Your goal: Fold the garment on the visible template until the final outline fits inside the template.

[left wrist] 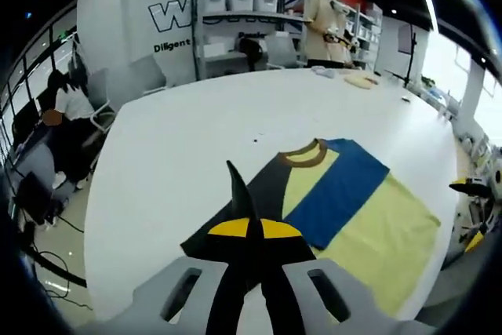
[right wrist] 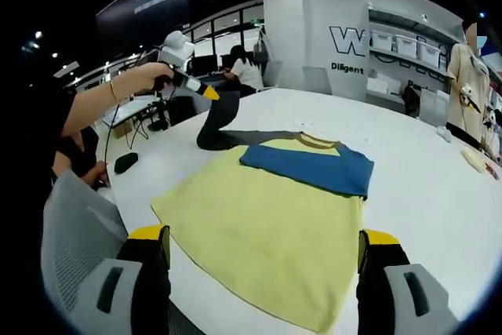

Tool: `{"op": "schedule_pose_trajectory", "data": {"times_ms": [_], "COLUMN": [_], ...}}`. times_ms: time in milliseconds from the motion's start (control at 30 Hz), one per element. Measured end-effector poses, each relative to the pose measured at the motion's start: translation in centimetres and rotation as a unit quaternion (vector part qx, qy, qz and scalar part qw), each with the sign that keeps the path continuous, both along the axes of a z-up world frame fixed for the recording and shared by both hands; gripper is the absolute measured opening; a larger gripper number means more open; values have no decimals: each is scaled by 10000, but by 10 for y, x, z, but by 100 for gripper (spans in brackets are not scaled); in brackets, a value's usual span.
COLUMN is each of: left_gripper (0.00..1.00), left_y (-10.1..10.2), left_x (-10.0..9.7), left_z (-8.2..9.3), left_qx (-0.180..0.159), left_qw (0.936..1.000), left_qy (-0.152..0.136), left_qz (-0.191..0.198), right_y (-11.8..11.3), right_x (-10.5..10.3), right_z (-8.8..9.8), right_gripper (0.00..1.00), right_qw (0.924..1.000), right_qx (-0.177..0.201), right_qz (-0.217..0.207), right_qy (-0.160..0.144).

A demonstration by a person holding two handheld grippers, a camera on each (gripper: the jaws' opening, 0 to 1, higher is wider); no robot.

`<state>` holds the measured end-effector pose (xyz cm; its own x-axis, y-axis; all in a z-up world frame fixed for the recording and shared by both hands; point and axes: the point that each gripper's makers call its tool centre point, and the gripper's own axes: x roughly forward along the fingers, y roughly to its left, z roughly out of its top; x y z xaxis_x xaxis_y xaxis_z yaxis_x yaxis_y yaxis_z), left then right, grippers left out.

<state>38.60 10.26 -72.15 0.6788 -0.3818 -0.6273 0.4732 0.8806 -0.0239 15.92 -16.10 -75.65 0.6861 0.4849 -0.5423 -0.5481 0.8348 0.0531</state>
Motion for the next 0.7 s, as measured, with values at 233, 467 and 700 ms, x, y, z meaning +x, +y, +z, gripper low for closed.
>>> {"op": "schedule_pose_trajectory", "data": {"times_ms": [233,467,700], "left_gripper": [0,0,0], "left_y": [-40,-89,-146], "left_x": [11,15,12], "left_z": [13,24,27], "left_qx": [-21,-221,-421], "left_qw": [9992,9972,9930], "left_qy": [-121,-213,-191], "left_qz": [-383,-684,-1086], "right_y": [-4,-7,-9], "right_x": [-1,-1,1], "right_z": [-1,-1,0], "right_gripper": [99,99,99], "right_qw": [10000,10000,9999], "right_qx": [-39,-52,39], "right_qz": [-16,-35,-73], "right_qy": [43,62,112]}}
